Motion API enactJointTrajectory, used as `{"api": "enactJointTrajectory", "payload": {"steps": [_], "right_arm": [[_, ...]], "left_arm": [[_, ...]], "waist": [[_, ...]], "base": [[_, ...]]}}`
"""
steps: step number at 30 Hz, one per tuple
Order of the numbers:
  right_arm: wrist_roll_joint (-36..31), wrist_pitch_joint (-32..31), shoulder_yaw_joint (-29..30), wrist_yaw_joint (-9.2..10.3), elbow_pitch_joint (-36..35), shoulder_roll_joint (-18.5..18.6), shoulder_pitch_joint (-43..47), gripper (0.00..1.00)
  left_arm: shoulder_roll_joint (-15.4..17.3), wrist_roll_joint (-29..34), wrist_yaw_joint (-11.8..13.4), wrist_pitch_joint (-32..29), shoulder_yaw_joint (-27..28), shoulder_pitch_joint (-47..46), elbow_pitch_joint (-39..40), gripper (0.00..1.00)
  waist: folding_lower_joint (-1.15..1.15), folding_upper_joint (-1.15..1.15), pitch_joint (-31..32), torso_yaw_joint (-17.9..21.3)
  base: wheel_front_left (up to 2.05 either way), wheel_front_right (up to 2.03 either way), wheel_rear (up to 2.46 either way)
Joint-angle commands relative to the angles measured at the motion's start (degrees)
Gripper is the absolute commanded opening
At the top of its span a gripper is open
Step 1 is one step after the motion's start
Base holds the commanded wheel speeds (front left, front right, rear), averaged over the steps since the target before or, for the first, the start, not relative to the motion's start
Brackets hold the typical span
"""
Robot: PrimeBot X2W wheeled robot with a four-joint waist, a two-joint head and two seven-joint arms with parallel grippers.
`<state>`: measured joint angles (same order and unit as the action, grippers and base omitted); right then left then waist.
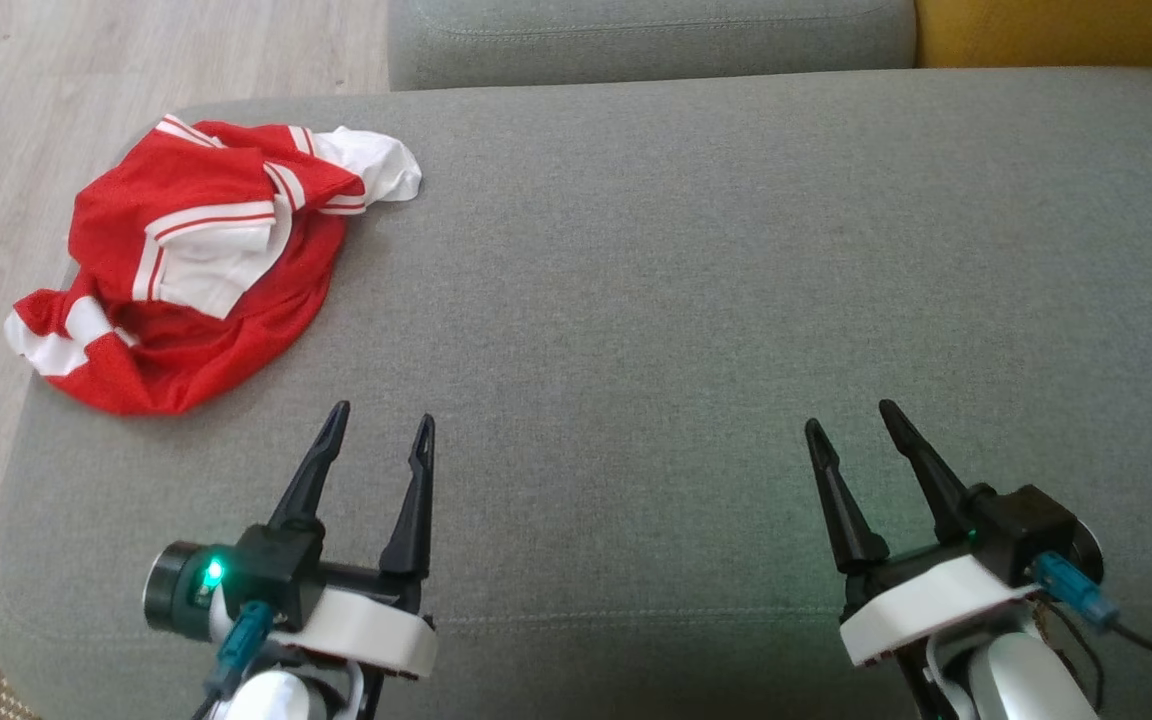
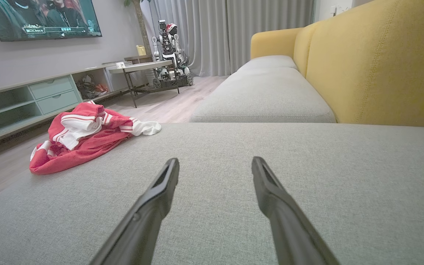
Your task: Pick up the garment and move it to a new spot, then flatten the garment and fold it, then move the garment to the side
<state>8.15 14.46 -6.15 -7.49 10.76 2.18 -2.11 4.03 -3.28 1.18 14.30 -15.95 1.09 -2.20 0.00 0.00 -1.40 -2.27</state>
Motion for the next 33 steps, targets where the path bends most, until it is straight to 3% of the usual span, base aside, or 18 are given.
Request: {"api": "enactJointTrajectory", "payload": {"steps": [1, 20, 33], "right_arm": [[-0.2, 0.5, -1.1, 0.0, -1.6, 0.7, -3.2, 1.0], [-0.6, 0.5, -1.1, 0.0, -1.8, 0.7, -3.1, 1.0], [-1.1, 0.5, -1.6, 0.0, -2.7, 0.7, -2.3, 1.0]], "left_arm": [[-0.3, 0.5, -0.3, 0.7, 2.2, -1.5, 1.5, 1.0], [-1.0, 1.2, -1.7, 0.7, 3.3, -1.5, 1.1, 1.0], [-1.1, 1.0, -1.1, 0.7, 3.4, -1.4, 1.5, 1.0]], "waist": [[0.0, 0.0, 0.0, 0.0], [0.0, 0.0, -0.2, -0.7], [0.0, 0.0, 0.1, -8.1]], "base": [[0.0, 0.0, 0.0], [0.0, 0.0, 0.0], [0.0, 0.0, 0.0]]}}
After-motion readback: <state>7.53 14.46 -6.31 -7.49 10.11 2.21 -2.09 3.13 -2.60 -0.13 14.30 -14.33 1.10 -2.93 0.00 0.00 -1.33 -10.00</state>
